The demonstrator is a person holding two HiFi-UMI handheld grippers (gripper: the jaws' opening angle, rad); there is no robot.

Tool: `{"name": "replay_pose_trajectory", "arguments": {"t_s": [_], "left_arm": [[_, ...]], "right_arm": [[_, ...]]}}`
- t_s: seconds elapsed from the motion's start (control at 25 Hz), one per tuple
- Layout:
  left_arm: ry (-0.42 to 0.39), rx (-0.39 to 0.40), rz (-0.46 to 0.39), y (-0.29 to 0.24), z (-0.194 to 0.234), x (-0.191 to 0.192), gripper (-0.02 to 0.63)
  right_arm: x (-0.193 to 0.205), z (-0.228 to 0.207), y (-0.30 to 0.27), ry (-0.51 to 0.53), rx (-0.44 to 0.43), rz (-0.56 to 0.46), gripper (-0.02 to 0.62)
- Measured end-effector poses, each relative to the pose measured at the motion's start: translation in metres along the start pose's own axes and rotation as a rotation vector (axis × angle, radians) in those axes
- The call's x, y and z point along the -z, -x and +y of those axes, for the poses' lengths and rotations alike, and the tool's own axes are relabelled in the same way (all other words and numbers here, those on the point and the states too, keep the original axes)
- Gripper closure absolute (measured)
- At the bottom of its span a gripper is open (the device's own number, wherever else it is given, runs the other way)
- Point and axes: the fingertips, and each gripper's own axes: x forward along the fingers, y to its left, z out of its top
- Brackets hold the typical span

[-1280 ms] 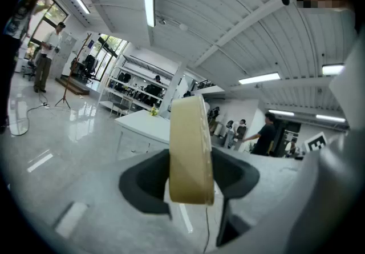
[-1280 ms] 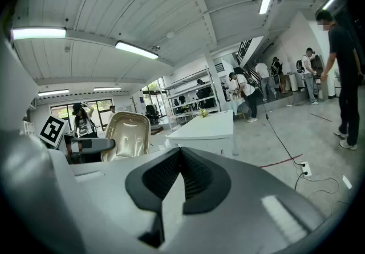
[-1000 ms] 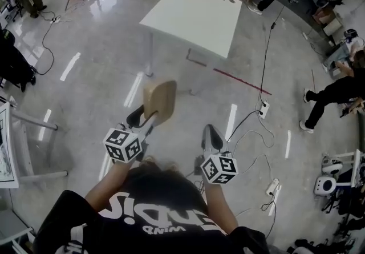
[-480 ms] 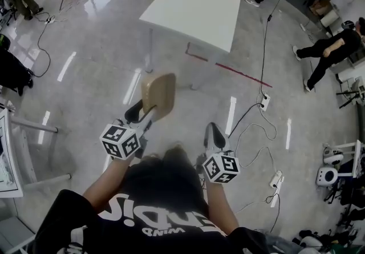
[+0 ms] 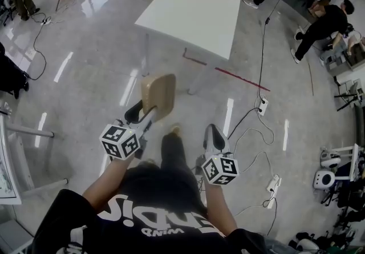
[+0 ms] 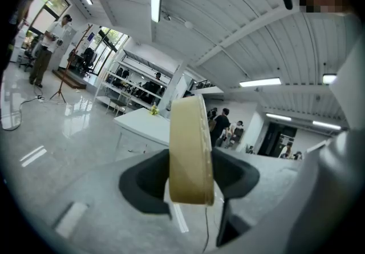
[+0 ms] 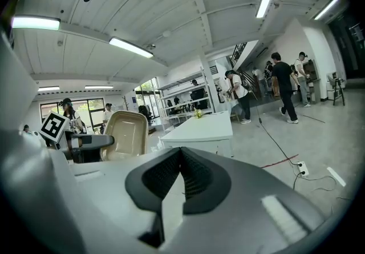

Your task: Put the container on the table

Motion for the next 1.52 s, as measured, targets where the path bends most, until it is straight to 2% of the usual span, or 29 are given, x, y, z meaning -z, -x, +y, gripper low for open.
{"name": "replay_pose_trajectory", "arguments": {"t_s": [0.32,0.52,1.0,1.28,1.52], "left_arm": [[-0.042,-0.001,0.004,-0.067,0.014,-0.024,0.386],[-0.052,-0.019,0.007,-0.109,0.030,-0.045,0.385],[-0.086,-0.065,-0.014,-0.224,0.039,-0.093,0.385],[-0.095,-0.095,-0.025,-0.275,0.046,-0.108,0.385],[-0.083,-0.111,-0.023,-0.302,0.063,-0.121,0.385]], "right_arm": [[-0.024,-0.031,-0.059,0.002,-0.006,0.002,0.597],[-0.053,-0.048,-0.106,0.001,-0.014,-0.009,0.597],[-0.119,-0.116,-0.202,0.026,-0.059,-0.019,0.597],[-0.135,-0.150,-0.246,0.011,-0.099,-0.007,0.597],[-0.145,-0.156,-0.282,0.007,-0.129,0.005,0.597]]}}
